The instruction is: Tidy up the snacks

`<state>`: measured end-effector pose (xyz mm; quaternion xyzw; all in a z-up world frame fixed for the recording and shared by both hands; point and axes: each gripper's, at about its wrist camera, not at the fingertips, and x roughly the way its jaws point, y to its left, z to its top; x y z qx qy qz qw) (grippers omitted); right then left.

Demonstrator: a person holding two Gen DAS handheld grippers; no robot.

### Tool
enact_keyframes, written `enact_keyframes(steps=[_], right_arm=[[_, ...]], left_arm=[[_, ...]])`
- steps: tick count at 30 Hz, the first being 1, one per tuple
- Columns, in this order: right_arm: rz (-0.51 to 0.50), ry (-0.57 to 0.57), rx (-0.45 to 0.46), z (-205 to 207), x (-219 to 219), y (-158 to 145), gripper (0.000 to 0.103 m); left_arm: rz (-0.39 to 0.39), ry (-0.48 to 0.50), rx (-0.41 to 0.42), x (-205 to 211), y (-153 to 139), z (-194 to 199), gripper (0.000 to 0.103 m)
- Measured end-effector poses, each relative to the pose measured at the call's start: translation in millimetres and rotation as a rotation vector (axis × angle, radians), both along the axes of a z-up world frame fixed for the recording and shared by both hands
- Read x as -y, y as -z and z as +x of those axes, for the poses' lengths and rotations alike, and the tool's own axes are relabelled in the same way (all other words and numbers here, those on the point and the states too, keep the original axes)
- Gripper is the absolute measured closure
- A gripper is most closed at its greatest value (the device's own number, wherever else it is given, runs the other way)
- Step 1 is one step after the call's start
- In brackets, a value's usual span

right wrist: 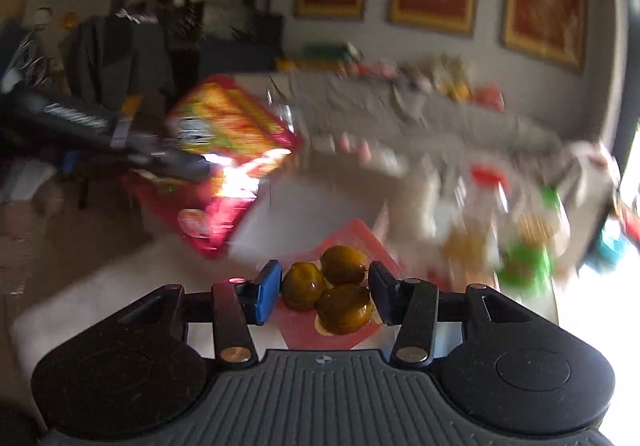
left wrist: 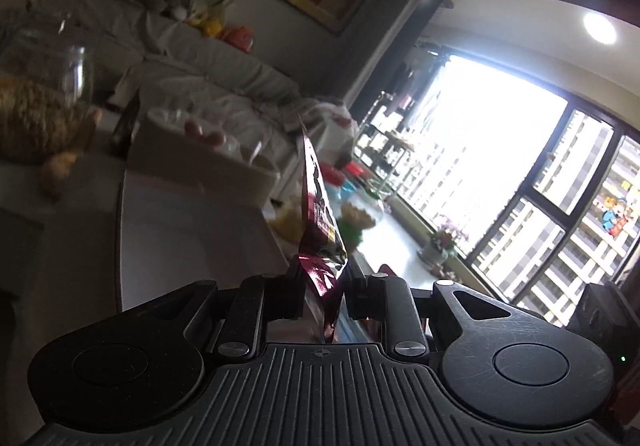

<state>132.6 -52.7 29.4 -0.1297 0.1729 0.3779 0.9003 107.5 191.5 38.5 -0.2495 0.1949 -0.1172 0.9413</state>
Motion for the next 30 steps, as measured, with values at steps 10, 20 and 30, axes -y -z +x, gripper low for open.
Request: enact_keyframes(steps=[10, 20, 30], right_arm=[[-0.037, 0.054, -0.111, 67.6, -35.3, 25.2, 0.031], [-0.087, 0.368, -0.263, 99.5, 45.0, 66.0, 0.020], [0.067, 0.399, -0.384, 164.6, 55.2, 70.0, 0.020]], left_arm=[[0.073, -0.117, -0.371, -36.4, 64.1, 121.9, 0.076], [0.152, -0.178, -0.127, 28.8, 47.0, 64.7, 0.076], [0.135, 0.052, -0.236, 87.5, 87.6, 55.4, 0.076]])
